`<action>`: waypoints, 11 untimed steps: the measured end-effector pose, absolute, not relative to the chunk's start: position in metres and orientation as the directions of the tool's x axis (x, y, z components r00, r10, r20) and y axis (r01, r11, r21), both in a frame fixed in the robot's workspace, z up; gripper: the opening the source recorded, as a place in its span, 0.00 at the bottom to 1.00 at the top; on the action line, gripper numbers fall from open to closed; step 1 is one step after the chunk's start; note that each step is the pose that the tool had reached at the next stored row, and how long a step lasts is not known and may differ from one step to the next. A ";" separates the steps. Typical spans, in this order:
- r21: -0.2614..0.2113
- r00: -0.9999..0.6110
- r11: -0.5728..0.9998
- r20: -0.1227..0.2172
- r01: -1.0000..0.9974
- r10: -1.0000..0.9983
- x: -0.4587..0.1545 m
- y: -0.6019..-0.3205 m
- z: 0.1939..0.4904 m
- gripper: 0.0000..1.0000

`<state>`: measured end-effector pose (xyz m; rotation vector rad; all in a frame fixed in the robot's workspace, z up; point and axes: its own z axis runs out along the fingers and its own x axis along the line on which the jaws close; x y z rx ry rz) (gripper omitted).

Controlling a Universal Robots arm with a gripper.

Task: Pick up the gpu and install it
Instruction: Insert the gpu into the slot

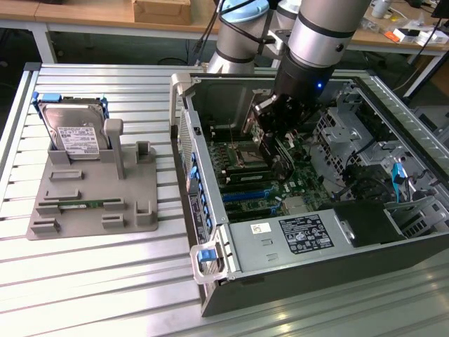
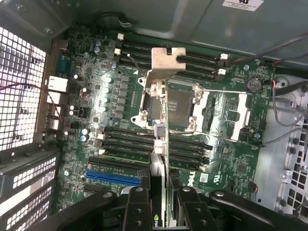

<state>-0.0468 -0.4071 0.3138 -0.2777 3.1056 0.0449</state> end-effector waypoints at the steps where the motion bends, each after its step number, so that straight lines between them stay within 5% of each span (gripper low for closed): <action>1: 0.027 -0.982 0.982 -0.026 -0.186 -0.186 -0.047 -0.407 0.314 0.26; 11: 0.027 -0.973 0.973 -0.026 -0.228 -0.228 -0.047 -0.407 0.314 0.26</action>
